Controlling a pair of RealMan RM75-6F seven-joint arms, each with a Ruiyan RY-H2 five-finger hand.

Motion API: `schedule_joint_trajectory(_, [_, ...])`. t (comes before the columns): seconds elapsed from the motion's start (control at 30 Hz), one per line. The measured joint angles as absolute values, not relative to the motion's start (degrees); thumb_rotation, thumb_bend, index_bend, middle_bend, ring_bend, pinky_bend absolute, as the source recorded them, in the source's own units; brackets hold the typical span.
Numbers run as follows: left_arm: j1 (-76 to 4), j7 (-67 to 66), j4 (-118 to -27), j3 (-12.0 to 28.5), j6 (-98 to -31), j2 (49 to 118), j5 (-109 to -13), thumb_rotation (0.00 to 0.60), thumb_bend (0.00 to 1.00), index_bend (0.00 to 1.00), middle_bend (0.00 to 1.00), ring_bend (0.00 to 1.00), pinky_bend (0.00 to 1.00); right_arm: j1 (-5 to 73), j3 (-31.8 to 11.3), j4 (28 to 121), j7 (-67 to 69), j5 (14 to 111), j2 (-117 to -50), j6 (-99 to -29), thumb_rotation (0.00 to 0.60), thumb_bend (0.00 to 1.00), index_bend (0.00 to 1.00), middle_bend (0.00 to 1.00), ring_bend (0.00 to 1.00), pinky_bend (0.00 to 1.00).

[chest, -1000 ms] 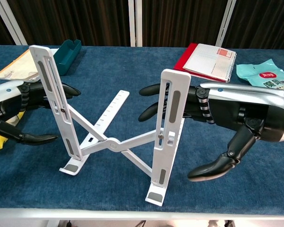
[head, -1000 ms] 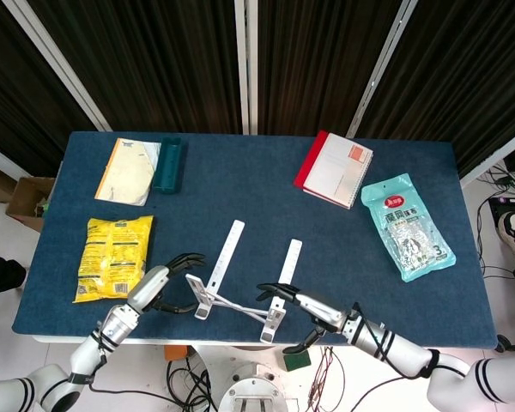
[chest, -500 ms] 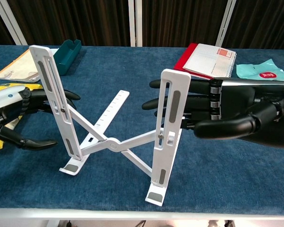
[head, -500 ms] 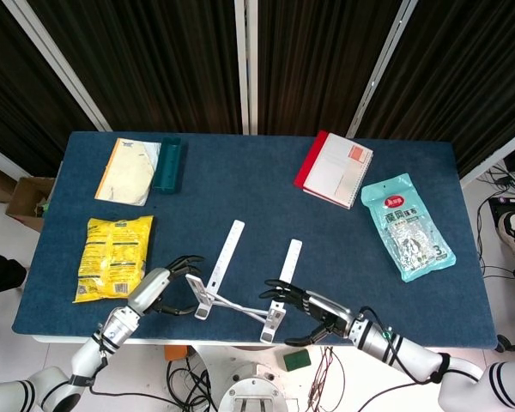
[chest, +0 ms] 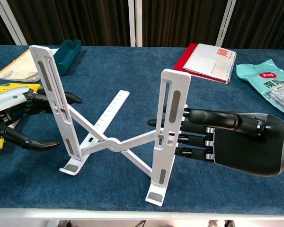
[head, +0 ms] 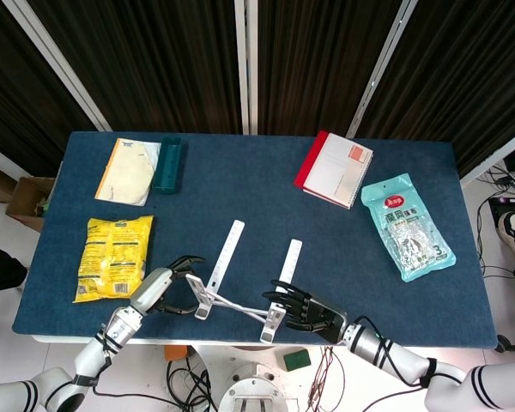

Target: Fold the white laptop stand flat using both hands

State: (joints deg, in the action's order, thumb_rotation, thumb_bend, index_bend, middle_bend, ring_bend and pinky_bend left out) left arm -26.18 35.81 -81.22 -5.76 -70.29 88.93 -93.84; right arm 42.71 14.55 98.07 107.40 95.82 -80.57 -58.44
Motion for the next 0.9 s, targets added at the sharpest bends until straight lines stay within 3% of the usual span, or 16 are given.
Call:
schedule_joint_trajectory(0.77, [-26.22, 36.04, -81.40, -5.73, -69.88, 88.82, -94.41, 0.600, 0.20, 0.49, 0.16, 0.10, 0.24, 41.34, 15.30, 96.45, 109.49, 96.08, -83.67, -56.39, 0.600, 0.18, 0.00, 0.14, 0.00, 0.04])
schedule_joint_trajectory(0.9, [-26.06, 36.06, -81.36, -5.60, -70.55, 88.78, -94.57, 0.600, 0.20, 0.38, 0.15, 0.10, 0.23, 41.07, 15.23, 96.05, 106.89, 96.38, -83.69, -56.74, 0.600, 0.18, 0.00, 0.14, 0.00, 0.04])
